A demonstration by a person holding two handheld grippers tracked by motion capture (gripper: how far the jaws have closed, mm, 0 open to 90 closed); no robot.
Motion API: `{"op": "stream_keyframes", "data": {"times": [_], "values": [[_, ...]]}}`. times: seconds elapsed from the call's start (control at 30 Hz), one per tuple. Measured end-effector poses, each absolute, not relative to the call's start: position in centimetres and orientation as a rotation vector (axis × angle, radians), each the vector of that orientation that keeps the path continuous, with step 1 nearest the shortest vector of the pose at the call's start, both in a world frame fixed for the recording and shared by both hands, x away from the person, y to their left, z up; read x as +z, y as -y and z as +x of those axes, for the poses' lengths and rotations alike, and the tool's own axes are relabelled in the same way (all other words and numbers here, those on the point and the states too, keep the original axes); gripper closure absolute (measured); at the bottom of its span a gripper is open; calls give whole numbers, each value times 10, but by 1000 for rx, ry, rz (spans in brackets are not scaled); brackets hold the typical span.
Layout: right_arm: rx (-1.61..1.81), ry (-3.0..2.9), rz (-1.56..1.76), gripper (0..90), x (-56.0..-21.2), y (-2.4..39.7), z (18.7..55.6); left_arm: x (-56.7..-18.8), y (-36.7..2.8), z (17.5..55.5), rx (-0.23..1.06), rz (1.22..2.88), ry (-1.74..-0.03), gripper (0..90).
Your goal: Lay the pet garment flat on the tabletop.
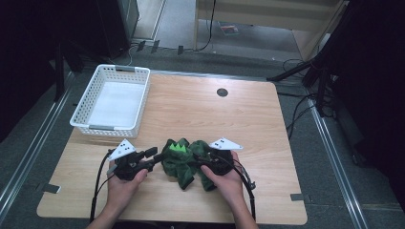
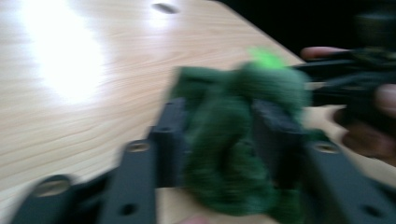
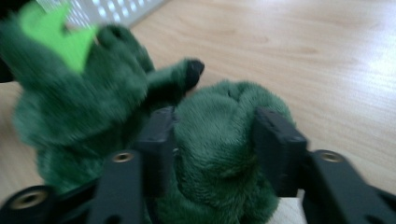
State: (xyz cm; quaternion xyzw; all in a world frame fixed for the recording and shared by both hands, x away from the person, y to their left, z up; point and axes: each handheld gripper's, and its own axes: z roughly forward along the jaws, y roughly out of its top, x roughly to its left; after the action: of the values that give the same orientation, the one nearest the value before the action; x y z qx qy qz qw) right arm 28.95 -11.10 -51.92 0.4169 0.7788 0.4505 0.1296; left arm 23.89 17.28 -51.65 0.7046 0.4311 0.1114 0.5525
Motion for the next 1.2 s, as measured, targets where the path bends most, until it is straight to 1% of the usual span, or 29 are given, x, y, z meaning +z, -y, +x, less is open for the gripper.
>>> {"op": "stream_keyframes", "data": {"times": [0.07,0.1,0.13,0.17,0.2,0.23,0.27,0.33,0.37,0.43,0.5,0.57,0.6,0.67,0.77,0.87,0.93,1.0,1.1,1.2], "values": [[1262,-2285,1212,626,-523,109,289,-516,-158,233,302,1726,-993,386],[1262,-2292,1221,673,-525,110,288,-516,-150,232,313,1765,-983,302],[1272,-2296,1231,709,-526,111,286,-517,-142,232,344,1819,-978,242],[1276,-2310,1251,739,-528,112,284,-519,-136,232,390,1867,-992,216],[1271,-2326,1266,753,-530,113,282,-520,-132,233,432,1888,-1028,215],[1269,-2340,1271,767,-531,113,279,-522,-132,235,457,1879,-1066,261],[1272,-2357,1268,775,-532,113,275,-523,-136,237,441,1860,-1089,388],[1272,-2389,1267,780,-532,113,267,-523,-150,244,365,1815,-1103,642],[1273,-2403,1268,787,-532,113,262,-522,-157,246,351,1792,-1123,712],[1280,-2453,1268,777,-530,113,253,-520,-170,251,354,1760,-1168,746],[1304,-2498,1219,719,-528,110,243,-518,-183,255,326,1725,-1219,749],[1341,-2484,1138,630,-521,108,235,-517,-192,257,305,1689,-1246,725],[1375,-2453,1116,605,-516,107,233,-516,-196,257,299,1666,-1249,687],[1452,-2389,1079,584,-503,106,234,-514,-201,257,281,1632,-1237,619],[1479,-2299,1017,539,-484,101,248,-512,-203,257,275,1609,-1260,477],[1444,-2292,1024,499,-481,91,274,-516,-200,259,283,1626,-1288,404],[1406,-2327,1048,505,-490,84,287,-520,-200,259,300,1652,-1319,390],[1330,-2389,1042,539,-503,76,290,-524,-202,259,335,1649,-1364,393],[1192,-2442,1021,587,-523,74,281,-530,-209,260,377,1632,-1445,389],[1209,-2488,1072,615,-534,85,270,-533,-212,259,444,1622,-1519,353]]}}
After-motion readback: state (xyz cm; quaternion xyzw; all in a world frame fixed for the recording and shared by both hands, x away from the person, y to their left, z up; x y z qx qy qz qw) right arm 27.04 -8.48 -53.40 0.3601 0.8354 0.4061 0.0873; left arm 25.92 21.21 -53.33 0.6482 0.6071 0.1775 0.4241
